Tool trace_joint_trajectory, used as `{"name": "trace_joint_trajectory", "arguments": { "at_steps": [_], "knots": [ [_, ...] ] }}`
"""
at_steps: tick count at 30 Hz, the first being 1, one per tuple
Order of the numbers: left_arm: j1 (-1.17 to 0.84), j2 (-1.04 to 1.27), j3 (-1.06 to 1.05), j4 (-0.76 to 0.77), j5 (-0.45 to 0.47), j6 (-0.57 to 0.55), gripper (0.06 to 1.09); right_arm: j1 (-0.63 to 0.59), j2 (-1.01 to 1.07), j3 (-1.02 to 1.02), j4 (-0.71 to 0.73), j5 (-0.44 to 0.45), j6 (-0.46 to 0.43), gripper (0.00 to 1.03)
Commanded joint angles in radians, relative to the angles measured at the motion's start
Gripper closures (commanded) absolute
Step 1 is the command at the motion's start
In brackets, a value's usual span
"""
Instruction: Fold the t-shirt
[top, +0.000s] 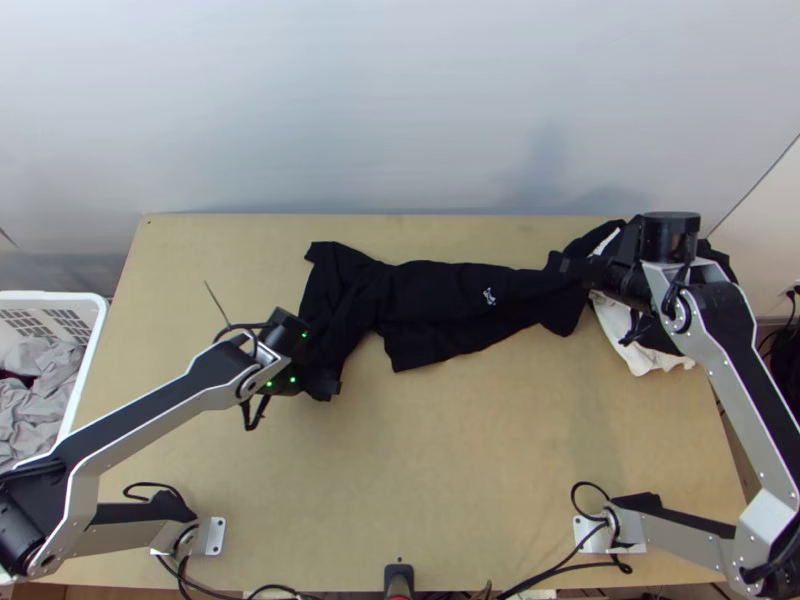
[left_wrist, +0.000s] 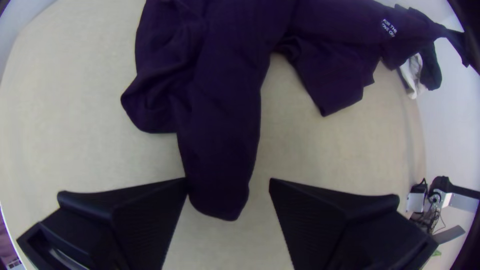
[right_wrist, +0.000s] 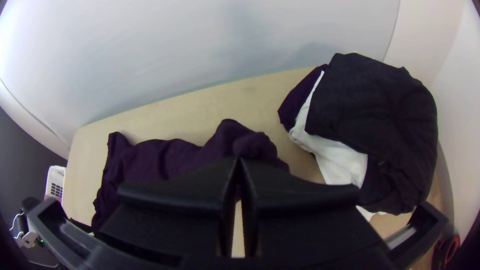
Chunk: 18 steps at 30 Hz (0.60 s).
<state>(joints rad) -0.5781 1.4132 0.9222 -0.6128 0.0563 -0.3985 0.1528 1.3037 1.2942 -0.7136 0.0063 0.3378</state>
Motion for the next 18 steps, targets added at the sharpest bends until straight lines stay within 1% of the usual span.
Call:
{"name": "trace_joint_trajectory", "arguments": {
  "at_steps": [1,3,5,7,9,14,18],
  "knots": [
    [-0.017,0.079,-0.013,0.120,-0.024,-0.051,0.63,0.002,-0.041,-0.032,-0.010,-0.008,0.001,1.00],
    [-0.019,0.089,-0.014,0.133,-0.050,-0.051,0.81,0.001,-0.046,-0.030,-0.015,-0.008,0.001,1.00],
    [-0.012,0.072,-0.002,0.136,-0.076,-0.034,1.05,-0.006,-0.053,-0.027,-0.017,-0.008,0.001,1.00],
    [0.017,0.026,0.038,0.105,-0.076,-0.026,1.04,-0.012,-0.061,-0.021,-0.023,-0.008,0.001,1.00],
    [0.064,-0.013,0.133,0.016,-0.075,-0.010,1.04,-0.015,-0.075,-0.012,-0.024,-0.008,0.001,1.00],
    [0.225,-0.059,0.478,-0.185,-0.059,0.013,1.05,-0.030,-0.090,0.063,-0.047,-0.006,-0.002,1.00],
    [0.337,-0.031,0.768,-0.292,-0.052,0.020,1.05,-0.039,-0.084,0.166,-0.073,0.004,-0.014,1.00]
  ]
}}
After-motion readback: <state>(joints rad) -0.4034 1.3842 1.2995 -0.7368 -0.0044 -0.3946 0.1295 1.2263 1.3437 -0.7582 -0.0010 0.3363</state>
